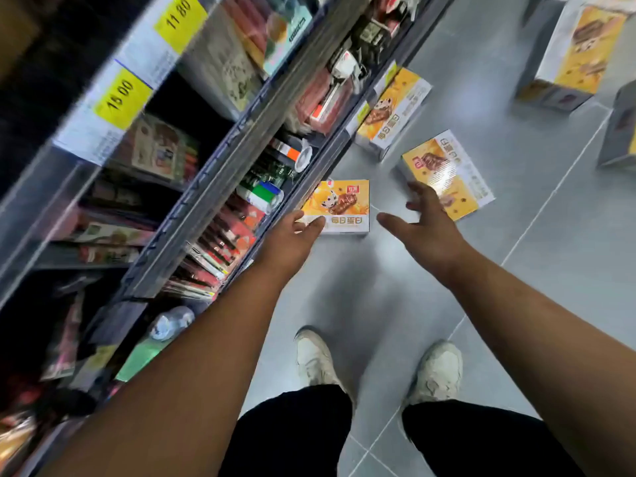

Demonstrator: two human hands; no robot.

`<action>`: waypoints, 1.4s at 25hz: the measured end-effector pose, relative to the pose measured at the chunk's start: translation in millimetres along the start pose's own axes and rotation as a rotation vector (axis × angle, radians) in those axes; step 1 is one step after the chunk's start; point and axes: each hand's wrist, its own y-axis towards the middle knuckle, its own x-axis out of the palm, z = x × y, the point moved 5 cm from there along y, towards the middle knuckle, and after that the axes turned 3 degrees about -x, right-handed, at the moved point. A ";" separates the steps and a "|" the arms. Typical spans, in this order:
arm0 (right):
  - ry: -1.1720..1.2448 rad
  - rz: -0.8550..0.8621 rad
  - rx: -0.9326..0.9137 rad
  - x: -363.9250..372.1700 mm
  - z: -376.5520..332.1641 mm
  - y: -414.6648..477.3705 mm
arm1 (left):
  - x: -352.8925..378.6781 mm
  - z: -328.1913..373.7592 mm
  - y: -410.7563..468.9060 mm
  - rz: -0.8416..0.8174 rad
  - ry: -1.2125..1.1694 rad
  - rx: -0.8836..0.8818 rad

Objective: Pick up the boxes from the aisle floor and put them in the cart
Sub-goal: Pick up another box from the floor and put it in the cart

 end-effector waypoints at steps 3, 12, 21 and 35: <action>-0.100 -0.037 -0.007 44.5 65.8 63.9 | 37.5 -52.3 75.5 -0.005 0.089 -0.026; -0.147 -0.032 0.097 133.4 221.5 228.0 | 108.1 -164.4 237.8 0.257 0.126 -0.278; -0.236 -0.176 0.072 141.6 251.5 265.6 | 114.7 -202.9 269.3 0.159 0.229 -0.315; -0.282 -0.225 -0.068 88.4 219.0 206.8 | 124.3 -143.7 199.9 0.053 0.150 0.014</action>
